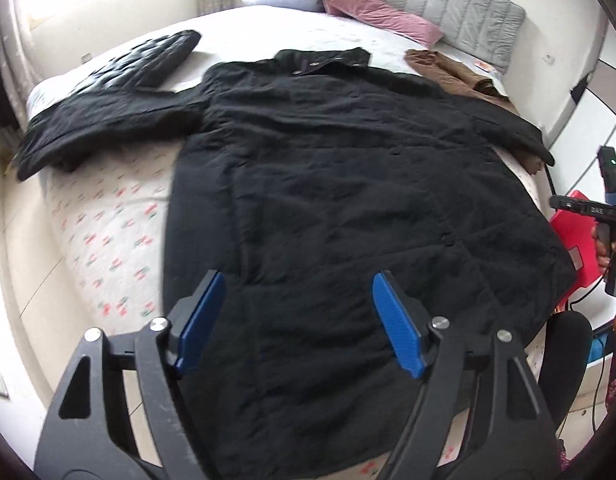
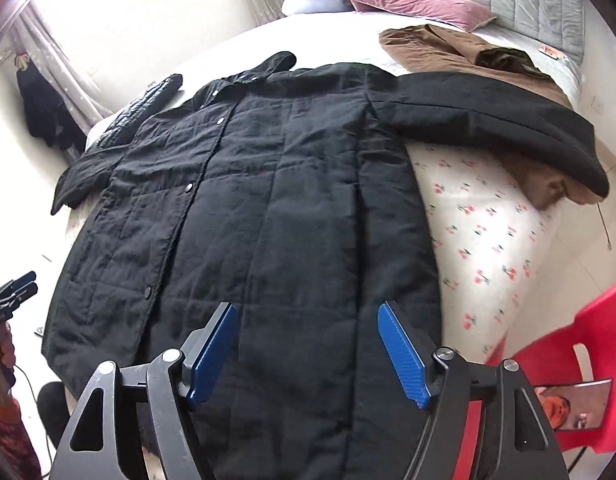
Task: Fold large clothes
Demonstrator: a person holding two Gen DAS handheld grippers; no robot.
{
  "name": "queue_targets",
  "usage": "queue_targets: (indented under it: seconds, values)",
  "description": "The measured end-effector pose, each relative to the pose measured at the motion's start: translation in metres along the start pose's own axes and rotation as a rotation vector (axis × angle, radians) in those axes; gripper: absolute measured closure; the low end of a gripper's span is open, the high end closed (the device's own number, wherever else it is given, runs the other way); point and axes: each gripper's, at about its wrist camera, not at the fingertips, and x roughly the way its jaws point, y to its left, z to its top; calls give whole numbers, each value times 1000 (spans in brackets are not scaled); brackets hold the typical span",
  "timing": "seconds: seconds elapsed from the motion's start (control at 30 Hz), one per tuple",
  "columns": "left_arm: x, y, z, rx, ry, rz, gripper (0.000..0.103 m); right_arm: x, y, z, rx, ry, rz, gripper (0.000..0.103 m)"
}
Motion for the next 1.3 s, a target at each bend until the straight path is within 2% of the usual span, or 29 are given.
queue_targets:
  seconds: [0.07, 0.13, 0.23, 0.3, 0.43, 0.53, 0.6, 0.73, 0.87, 1.0, 1.13, 1.23, 1.3]
  values:
    - [26, -25, 6, 68, 5, -29, 25, 30, 16, 7, -13, 27, 4, 29]
    - [56, -47, 4, 112, 44, -52, 25, 57, 24, 5, -34, 71, -4, 29]
    - [99, -57, -19, 130, 218, -82, 25, 89, 31, -11, -91, 124, -29, 29]
    - [92, -62, -36, 200, 188, -69, 23, 85, 36, -26, -193, 91, -40, 28]
    - [69, -56, -48, 239, 327, -147, 19, 73, 45, -37, -334, 219, -52, 24]
    - [53, -47, -38, 213, 422, -168, 19, 67, 49, -23, -361, 313, -54, 25]
    - [42, -40, -13, 201, 396, -138, 19, 57, 52, 3, -336, 294, -43, 25]
    - [37, -23, 62, 191, 281, -26, 19, 46, 60, 78, -273, 160, -37, 24]
    - [67, 2, 145, 81, 190, 0, 19, 67, 60, 155, -133, 57, 19, 25]
    - [120, 31, 205, -59, 77, 28, 19, 115, 55, 224, -8, -16, 9, 25]
    - [193, 52, 228, -170, -6, 40, 19, 171, 52, 272, 46, -66, -55, 25]
    - [245, 66, 221, -237, -38, 60, 19, 222, 47, 297, 57, -64, -89, 25]
    - [263, 68, 211, -237, -79, 72, 19, 258, 43, 313, 53, -57, -128, 25]
